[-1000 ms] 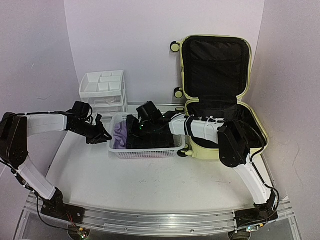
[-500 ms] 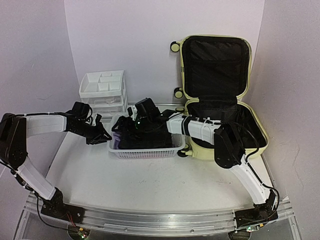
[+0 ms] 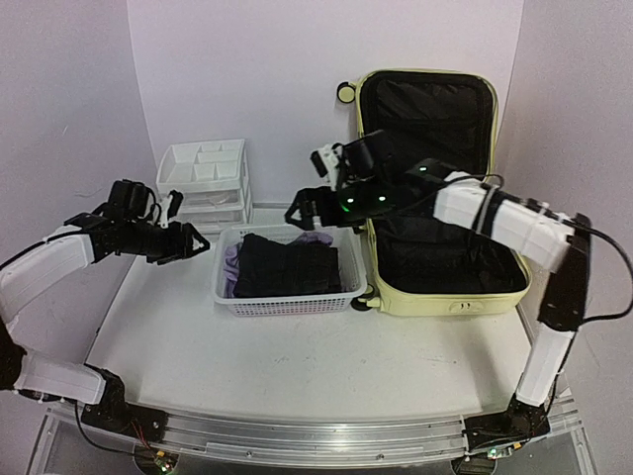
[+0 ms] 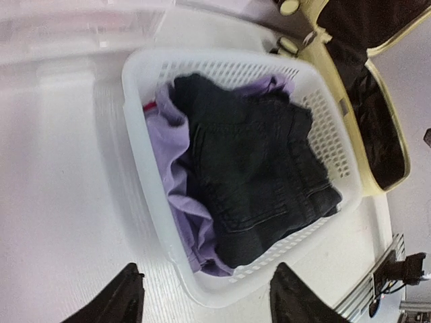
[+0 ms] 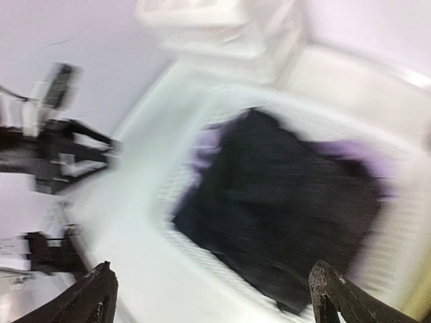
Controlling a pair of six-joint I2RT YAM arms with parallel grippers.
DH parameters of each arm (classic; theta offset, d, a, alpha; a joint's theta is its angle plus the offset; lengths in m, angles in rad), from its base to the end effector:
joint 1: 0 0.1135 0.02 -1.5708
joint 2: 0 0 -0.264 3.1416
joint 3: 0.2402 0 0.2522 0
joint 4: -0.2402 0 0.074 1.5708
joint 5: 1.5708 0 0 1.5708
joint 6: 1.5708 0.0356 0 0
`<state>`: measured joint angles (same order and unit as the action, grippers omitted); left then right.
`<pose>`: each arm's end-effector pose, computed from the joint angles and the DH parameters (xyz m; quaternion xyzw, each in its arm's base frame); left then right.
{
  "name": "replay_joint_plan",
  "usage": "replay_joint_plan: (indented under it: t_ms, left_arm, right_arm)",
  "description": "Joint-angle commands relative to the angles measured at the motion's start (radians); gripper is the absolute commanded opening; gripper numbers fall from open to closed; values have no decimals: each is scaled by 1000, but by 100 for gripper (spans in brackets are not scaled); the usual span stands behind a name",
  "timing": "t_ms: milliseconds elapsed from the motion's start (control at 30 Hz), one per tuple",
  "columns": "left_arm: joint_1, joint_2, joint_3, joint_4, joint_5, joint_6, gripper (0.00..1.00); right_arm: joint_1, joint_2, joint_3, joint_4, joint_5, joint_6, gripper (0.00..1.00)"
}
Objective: Open, take out, and arrange the luggage
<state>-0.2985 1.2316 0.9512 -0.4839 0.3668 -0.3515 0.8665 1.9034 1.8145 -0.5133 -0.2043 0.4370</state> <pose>0.2462 -0.0891 0.2781 0.0476 0.9059 -0.2822 0.3121 0.2828 0.3440 0.3394 -0.2340 0.8500 0.3527 0.3135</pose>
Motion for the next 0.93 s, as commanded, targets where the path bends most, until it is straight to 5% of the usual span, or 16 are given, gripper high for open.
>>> replay_joint_plan:
  t_ms: [0,167,367,567,900]
  left_arm:
    - [-1,-175,133,16,-97,91,70]
    - [-1,-282,289,103,-155,167,80]
    - [-1,-389,415,163,-233,226,91]
    - [-1,-444,478,188,-252,272,96]
    - [-1,-487,459,188,-289,284,100]
  right_arm:
    - [-10,-258,-181,-208,501,-259,98]
    - [-30,-569,-370,-335,842,-328,98]
    - [-30,-900,-434,-388,987,-425,98]
    - [-29,-1049,-410,-385,935,-476,98]
    - [-30,-1069,-402,-300,844,-494,98]
